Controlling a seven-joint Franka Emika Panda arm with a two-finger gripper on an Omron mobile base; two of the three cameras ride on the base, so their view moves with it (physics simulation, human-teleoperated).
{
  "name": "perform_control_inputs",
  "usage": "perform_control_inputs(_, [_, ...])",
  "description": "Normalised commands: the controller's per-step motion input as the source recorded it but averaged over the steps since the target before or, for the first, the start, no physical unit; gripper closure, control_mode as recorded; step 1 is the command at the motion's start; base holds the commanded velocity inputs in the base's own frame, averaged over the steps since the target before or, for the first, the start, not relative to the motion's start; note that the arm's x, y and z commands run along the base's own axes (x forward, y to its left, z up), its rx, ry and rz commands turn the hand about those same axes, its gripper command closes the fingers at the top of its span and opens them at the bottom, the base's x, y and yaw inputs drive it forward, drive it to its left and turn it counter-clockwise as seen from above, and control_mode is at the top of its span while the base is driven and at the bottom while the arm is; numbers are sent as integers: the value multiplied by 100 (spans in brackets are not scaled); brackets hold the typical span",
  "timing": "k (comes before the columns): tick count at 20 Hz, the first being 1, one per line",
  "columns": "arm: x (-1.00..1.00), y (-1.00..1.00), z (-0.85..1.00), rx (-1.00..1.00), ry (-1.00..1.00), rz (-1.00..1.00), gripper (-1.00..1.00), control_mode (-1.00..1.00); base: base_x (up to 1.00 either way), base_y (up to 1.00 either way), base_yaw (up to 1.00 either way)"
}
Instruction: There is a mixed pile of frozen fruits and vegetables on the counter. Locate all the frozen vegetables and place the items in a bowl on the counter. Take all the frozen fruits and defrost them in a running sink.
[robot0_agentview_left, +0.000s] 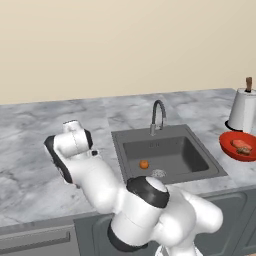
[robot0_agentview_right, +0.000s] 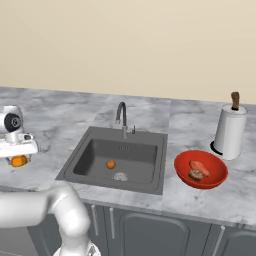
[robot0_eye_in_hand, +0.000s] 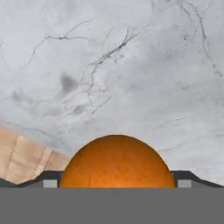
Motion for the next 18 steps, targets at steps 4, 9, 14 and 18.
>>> perform_control_inputs(4, [4, -73, 1, 0, 3, -28, 100, -100, 0, 0, 0])
perform_control_inputs(9, [12, -61, 23, 1, 1, -27, 100, -100, 0, 0, 0])
perform_control_inputs(14, [20, -50, 47, 1, -4, -21, 100, -100, 0, 0, 0])
perform_control_inputs(18, [28, -48, 22, -2, -11, -14, 100, -100, 0, 0, 0])
